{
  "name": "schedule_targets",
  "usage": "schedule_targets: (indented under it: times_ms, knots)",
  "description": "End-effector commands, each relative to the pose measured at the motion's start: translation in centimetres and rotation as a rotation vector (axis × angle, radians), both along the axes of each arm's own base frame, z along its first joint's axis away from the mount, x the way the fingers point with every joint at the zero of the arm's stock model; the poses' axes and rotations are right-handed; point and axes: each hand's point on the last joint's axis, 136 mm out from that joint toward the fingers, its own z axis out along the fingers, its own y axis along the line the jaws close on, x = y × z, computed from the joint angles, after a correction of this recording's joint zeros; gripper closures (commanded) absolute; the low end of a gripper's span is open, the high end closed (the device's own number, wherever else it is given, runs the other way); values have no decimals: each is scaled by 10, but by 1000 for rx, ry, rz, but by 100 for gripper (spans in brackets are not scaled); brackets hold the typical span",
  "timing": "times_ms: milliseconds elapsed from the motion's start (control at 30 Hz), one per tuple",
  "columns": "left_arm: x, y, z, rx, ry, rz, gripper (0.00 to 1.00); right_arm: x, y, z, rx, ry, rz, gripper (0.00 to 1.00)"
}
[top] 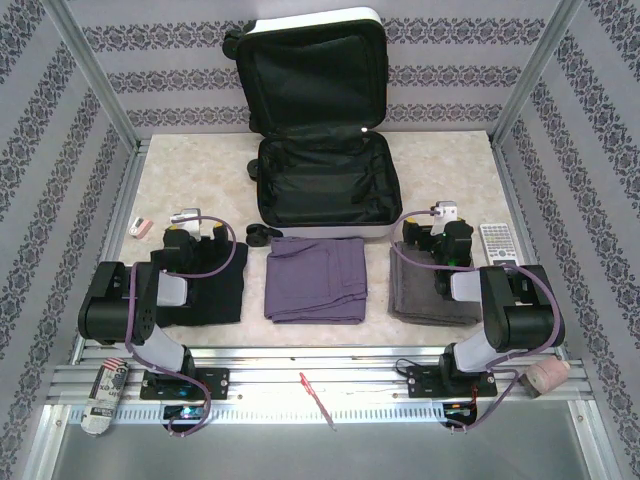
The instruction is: Pack the luggage
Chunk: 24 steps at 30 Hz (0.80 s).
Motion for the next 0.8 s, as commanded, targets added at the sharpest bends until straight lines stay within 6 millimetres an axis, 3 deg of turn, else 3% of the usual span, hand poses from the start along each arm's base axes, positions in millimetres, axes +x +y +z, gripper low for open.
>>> schedule_targets:
  times_ms: [0,767]
  knots:
    - [6,-2,9,11,-32,-9,1,6,1,15,-11,-43,-1,2]
    - [6,-2,8,12,-30,-8,1,6,0,15,13,-42,7,2]
